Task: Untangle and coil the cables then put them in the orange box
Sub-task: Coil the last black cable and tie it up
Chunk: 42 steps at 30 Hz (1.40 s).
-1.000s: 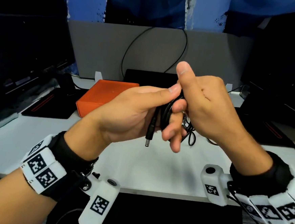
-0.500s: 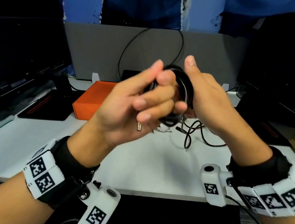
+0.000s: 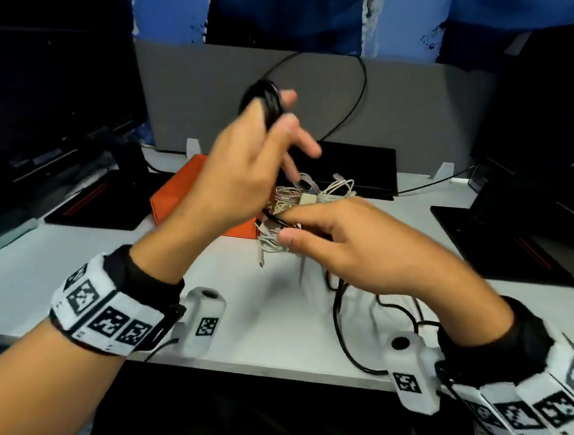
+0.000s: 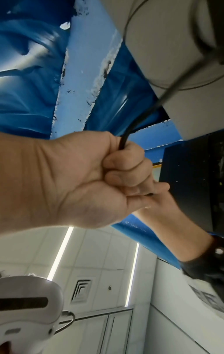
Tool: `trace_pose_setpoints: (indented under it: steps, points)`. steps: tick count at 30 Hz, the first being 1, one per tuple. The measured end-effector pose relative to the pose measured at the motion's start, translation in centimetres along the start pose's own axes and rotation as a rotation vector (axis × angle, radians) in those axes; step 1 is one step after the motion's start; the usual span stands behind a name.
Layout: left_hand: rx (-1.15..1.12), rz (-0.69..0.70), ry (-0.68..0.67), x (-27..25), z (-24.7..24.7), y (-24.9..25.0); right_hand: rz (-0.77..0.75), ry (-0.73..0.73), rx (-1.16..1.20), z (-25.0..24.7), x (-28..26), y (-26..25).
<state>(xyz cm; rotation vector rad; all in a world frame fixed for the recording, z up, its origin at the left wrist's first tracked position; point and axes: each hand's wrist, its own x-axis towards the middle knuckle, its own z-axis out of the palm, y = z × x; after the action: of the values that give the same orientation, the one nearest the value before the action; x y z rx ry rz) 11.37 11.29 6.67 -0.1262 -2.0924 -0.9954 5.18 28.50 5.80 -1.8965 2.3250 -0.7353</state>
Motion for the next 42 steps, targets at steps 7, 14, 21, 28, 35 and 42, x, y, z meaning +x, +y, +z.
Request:
trace_pose_setpoints:
  steps: [7,14,21,28,35,42]
  points:
    - [0.028,-0.137,-0.513,-0.5,-1.0,-0.3,0.033,0.17,0.099,-3.2,-1.1,1.2]
    - [-0.559,-0.293,-0.148,0.3,-0.6,0.0,0.064,-0.016,-0.039,-3.0,-1.2,1.6]
    - [-0.309,-0.287,-0.825,-0.8,-2.2,1.2,0.047,0.227,0.171,-4.1,-1.5,1.2]
    - [-0.68,-0.351,-0.688,-1.1,-1.4,1.3,0.026,0.349,0.113,-2.4,-0.7,0.7]
    - [-0.887,-0.404,-0.745,-2.3,0.3,3.2,0.052,0.582,0.299,-0.2,-0.5,0.0]
    - [-1.114,-0.448,-0.657,-2.8,1.1,4.7,0.056,0.551,0.554,-1.2,-0.3,-0.3]
